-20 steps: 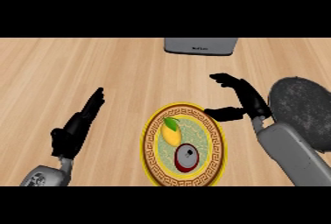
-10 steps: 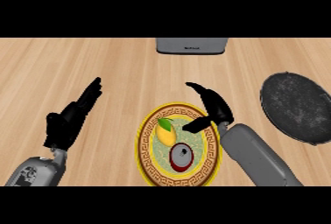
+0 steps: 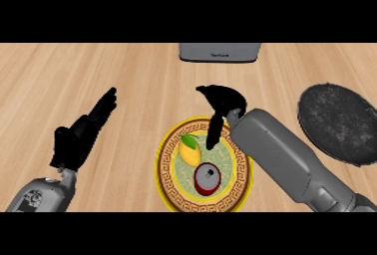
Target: Pick the lemon from the plate and place it in the pan
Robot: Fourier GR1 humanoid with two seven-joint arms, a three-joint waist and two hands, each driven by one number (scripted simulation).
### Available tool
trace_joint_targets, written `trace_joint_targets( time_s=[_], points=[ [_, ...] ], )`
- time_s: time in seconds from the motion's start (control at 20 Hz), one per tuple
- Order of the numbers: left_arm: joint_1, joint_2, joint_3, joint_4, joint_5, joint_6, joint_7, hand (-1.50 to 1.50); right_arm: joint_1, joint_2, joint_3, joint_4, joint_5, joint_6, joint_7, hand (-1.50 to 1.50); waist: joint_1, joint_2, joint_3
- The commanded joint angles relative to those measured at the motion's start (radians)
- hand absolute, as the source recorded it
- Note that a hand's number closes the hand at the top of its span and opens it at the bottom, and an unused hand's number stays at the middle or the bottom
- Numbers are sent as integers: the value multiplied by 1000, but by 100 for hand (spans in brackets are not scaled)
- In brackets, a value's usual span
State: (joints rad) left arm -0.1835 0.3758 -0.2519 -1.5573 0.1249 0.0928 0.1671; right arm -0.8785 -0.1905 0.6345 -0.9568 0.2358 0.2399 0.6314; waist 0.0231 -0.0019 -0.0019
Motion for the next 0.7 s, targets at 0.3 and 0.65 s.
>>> trace_joint_targets(
  time_s=[0.3,0.65],
  points=[
    [12,6,31,12,4,-41,-33,0,-177,187,-23,186,-167,385,286,-150,2,5,1],
    [-50,10,75,-27,25,-65,74,0,-182,189,108,168,-213,314,368,-150,3,3,2]
  ],
)
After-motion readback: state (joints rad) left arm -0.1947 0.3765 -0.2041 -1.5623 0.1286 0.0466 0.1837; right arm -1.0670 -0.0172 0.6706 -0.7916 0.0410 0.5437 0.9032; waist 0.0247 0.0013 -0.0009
